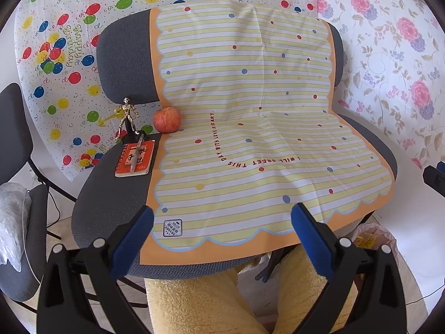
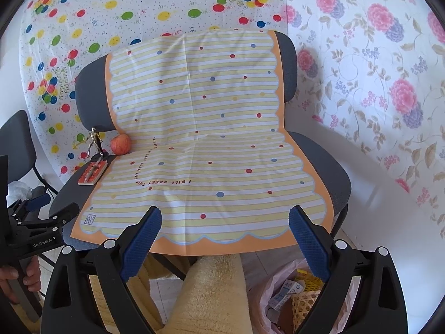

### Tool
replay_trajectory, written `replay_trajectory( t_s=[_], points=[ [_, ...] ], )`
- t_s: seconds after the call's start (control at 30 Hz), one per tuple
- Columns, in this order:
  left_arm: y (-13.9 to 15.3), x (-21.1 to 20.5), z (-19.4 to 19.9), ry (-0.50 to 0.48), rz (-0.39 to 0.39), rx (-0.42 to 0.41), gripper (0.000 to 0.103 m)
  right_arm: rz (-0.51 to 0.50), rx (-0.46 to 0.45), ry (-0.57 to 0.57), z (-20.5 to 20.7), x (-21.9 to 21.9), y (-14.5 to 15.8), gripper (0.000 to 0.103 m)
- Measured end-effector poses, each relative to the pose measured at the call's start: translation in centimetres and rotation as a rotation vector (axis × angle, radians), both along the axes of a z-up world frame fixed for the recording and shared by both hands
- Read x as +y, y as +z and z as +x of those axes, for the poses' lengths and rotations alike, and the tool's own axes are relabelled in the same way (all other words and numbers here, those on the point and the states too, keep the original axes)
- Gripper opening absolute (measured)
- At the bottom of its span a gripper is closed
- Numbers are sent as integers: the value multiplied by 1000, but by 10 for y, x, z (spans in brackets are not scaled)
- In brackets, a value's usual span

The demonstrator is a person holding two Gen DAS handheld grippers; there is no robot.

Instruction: Collect trash

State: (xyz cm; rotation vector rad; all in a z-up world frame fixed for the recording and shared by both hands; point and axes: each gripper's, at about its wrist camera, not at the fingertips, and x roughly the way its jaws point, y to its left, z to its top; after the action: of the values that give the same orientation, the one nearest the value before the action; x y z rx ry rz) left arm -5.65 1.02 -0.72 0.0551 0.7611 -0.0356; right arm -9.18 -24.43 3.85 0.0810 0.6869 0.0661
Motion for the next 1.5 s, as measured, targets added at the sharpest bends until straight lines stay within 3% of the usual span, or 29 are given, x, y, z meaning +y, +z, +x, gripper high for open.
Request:
replay_trajectory(
  t_s=[1.5],
  points=[
    [3, -2, -2, 2, 3, -8, 96, 2, -7, 0, 0, -5, 0, 92]
  ],
)
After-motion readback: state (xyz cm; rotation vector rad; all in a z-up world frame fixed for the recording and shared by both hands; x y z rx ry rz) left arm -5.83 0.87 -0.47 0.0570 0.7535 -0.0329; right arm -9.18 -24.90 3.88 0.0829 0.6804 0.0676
